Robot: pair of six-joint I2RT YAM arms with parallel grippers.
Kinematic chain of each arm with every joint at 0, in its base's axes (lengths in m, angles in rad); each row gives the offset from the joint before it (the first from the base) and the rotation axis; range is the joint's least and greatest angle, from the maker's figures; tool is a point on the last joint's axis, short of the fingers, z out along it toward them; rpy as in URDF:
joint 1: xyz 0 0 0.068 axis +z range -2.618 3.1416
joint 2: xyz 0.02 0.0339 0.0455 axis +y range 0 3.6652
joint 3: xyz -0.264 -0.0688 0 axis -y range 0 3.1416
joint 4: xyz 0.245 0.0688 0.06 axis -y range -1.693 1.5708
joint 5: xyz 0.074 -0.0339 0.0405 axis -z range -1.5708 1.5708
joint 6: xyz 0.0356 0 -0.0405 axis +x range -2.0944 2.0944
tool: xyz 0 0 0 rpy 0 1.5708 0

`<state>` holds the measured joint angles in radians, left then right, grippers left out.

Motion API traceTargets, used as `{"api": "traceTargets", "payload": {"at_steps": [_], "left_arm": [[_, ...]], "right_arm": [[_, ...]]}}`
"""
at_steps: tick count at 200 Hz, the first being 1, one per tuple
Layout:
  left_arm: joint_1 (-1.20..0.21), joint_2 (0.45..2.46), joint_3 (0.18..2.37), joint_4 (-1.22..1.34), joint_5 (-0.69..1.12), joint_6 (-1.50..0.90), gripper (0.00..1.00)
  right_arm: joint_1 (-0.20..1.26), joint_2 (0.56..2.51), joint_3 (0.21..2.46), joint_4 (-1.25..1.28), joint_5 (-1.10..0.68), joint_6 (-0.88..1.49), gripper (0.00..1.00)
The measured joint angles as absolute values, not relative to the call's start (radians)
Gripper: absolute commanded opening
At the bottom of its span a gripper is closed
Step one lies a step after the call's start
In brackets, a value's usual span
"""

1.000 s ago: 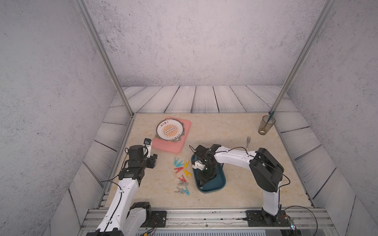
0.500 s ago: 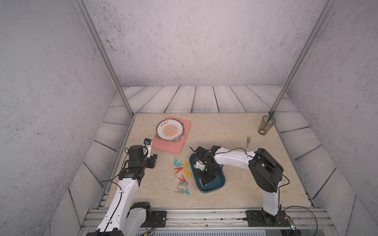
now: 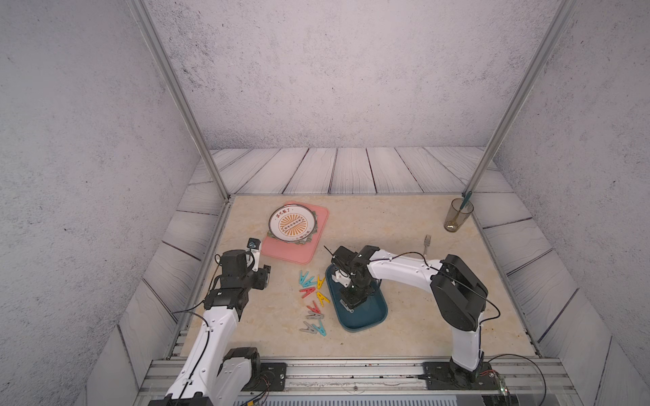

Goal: Take the clothespins out of the storage box
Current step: Pick up the clothespin from the storage box, then place the clothespin at the center of the board.

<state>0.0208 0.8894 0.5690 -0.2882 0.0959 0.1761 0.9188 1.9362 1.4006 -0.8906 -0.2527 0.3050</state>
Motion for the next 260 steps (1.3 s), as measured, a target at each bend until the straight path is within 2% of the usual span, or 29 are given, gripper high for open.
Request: {"api": "traceTargets", "payload": {"at_steps": [54, 93, 163, 260], "left_arm": [[0.021, 0.889, 0.569, -0.287, 0.096, 0.176, 0.69], [0.02, 0.889, 0.569, -0.287, 0.093, 0.176, 0.69], [0.021, 0.87, 0.569, -0.286, 0.07, 0.176, 0.69], [0.021, 0.87, 0.567, -0.258, 0.022, 0.176, 0.69]], "right_arm": [[0.919, 1.867, 1.494, -0.912, -0.258, 0.26, 0.01], [0.949, 1.888, 1.67, -0.949, -0.309, 0.218, 0.01], [1.069, 2.131, 1.911, -1.035, -0.318, 0.144, 0.02], [1.098, 2.424, 2.206, -1.113, -0.352, 0.112, 0.09]]}}
